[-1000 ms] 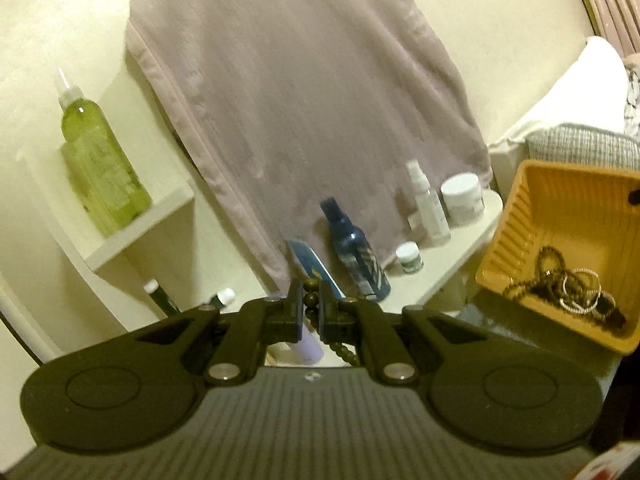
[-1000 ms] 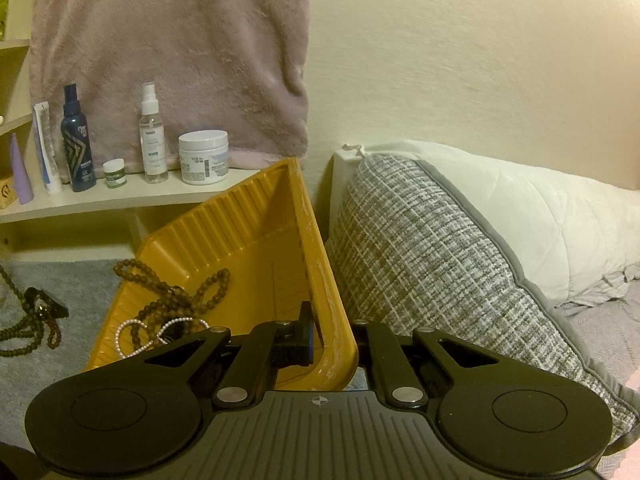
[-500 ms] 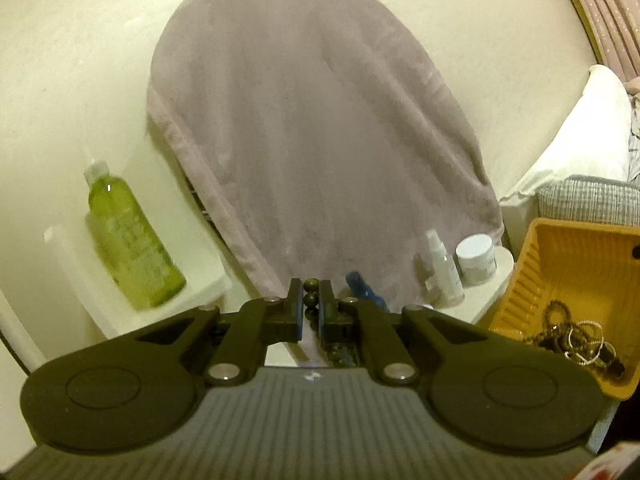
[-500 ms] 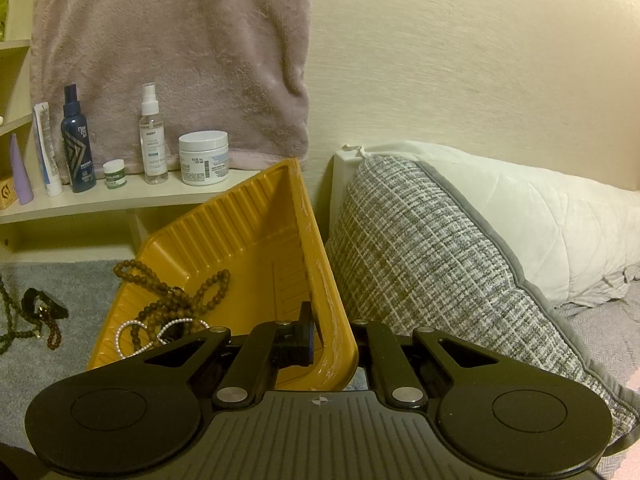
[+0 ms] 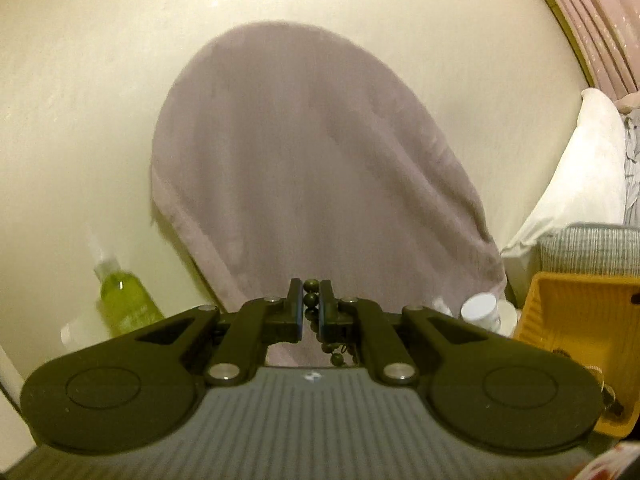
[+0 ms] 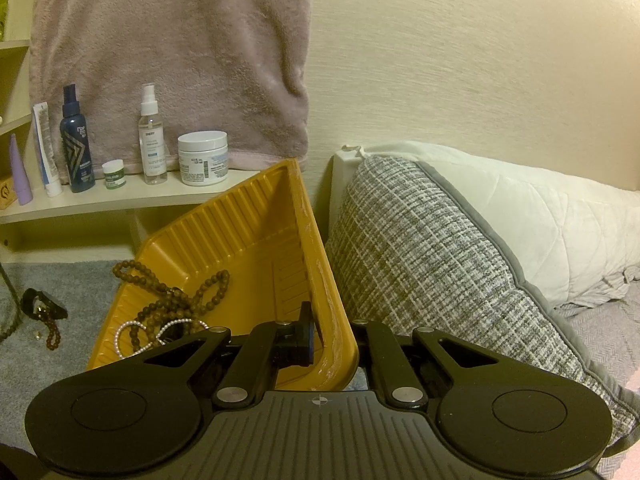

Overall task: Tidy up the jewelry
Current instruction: 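Lower the dark bead necklace into the orange tray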

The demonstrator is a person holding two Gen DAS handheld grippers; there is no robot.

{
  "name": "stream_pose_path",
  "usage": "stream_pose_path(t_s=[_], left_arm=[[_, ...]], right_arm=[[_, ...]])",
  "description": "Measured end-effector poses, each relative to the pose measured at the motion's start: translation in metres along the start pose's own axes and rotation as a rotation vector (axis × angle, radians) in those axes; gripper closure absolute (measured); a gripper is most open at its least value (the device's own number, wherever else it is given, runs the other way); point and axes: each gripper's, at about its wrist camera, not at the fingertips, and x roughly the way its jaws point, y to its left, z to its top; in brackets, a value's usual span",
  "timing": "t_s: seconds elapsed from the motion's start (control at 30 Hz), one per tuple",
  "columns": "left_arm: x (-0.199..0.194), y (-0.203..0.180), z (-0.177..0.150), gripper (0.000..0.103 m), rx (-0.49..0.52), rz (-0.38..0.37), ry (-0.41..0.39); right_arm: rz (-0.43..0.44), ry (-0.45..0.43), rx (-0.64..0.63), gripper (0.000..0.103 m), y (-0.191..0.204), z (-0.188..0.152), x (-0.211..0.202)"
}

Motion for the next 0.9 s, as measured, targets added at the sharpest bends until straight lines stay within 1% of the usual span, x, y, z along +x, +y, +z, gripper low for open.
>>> stream_pose_path(t_s=[0.37, 0.5, 0.63, 0.9], left_arm=[[0.005, -0.012, 0.048, 0.097, 0.019, -0.080, -0.102], [0.012, -0.023, 0.069, 0.097, 0.026, -0.133, -0.143], [0.022, -0.040, 0.088, 0.097, 0.047, -0.204, -0.170], [0.047, -0.075, 0.107, 0.097, 0.074, -0.322, -0.181]], right_arm=[[0.000, -0.002, -0.002, 0.096, -0.002, 0.001, 0.002], [0.001, -0.002, -0.002, 0.096, -0.002, 0.000, 0.002], [0.002, -0.002, -0.002, 0.096, -0.002, 0.000, 0.003], [0.002, -0.003, -0.001, 0.096, 0.000, 0.000, 0.003]])
